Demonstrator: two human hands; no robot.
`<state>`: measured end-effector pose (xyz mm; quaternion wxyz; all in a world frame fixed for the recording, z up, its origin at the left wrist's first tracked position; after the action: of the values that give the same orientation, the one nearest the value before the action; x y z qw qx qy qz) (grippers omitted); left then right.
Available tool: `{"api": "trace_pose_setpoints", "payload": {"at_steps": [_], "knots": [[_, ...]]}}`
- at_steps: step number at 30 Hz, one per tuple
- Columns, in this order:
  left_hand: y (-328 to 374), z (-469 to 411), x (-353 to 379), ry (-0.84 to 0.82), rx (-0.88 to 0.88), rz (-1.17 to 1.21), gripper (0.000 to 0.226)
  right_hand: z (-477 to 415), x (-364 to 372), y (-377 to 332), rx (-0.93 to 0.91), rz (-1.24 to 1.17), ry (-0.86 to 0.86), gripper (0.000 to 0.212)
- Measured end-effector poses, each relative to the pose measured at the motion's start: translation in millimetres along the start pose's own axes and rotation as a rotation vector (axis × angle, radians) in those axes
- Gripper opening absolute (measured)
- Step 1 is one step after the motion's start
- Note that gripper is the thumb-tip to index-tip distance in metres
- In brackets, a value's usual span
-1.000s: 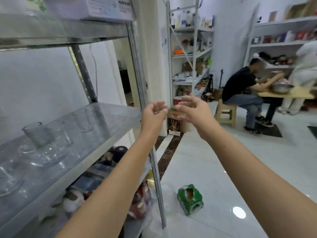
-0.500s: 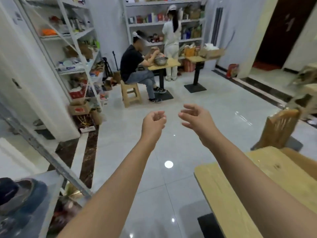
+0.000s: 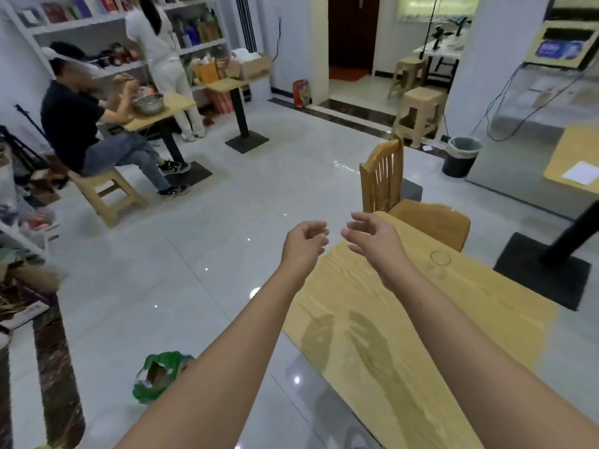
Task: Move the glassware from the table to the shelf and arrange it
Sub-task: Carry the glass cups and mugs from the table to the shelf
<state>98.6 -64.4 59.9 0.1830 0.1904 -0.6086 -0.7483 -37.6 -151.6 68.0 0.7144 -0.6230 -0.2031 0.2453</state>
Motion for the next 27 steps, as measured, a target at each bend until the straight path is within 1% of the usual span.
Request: {"api": "trace_pose_setpoints", "payload": {"at_steps": [3, 6, 8, 12, 15, 18, 24, 27], "knots": [[-25.1, -26.5, 36.3, -0.055, -0.077, -0.021, 0.029, -22.2, -43.0, 24.1, 0.035, 0.027, 0.079, 0.044], [-50.9, -56.7, 60.8, -0.068, -0.140, -0.043, 0.029, -46.1, -73.5, 55.0, 0.080, 0.085, 0.113, 0.049], [-69.8, -76.2, 75.1, -0.072, -0.186, -0.060, 0.029, -62.9, -89.0, 76.6, 0.093, 0.168, 0.119, 0.054], [-121.2, -113.2, 100.5, -0.081, -0.328, -0.089, 0.028, -103.1, -114.3, 123.1, 0.068, 0.380, 0.132, 0.057], [-158.2, -131.3, 113.1, -0.091, -0.429, -0.116, 0.031, -127.7, -125.0, 154.1, 0.081, 0.476, 0.114, 0.061], [-180.9, -147.3, 123.2, -0.078, -0.490, -0.087, 0.035, -149.5, -131.4, 180.8, 0.105, 0.545, 0.077, 0.069], [-203.9, -185.4, 149.5, -0.181, -0.524, -0.121, 0.050, -193.3, -129.6, 228.5, 0.172, 0.656, 0.004, 0.093], [-211.2, -201.1, 157.7, -0.193, -0.531, -0.119, 0.052, -207.6, -126.3, 243.8, 0.195, 0.663, -0.032, 0.103]]}}
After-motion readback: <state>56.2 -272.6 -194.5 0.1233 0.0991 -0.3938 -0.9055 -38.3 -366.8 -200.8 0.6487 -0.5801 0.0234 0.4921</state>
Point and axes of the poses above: each hand's wrist, its own z-axis away from the middle knuckle, its own x-axis out of the palm, y = z × x, the point moved 8 cm from there along -z, towards the middle knuckle, and after that the axes turned 7 degrees about -y, right-handed, at the moved point
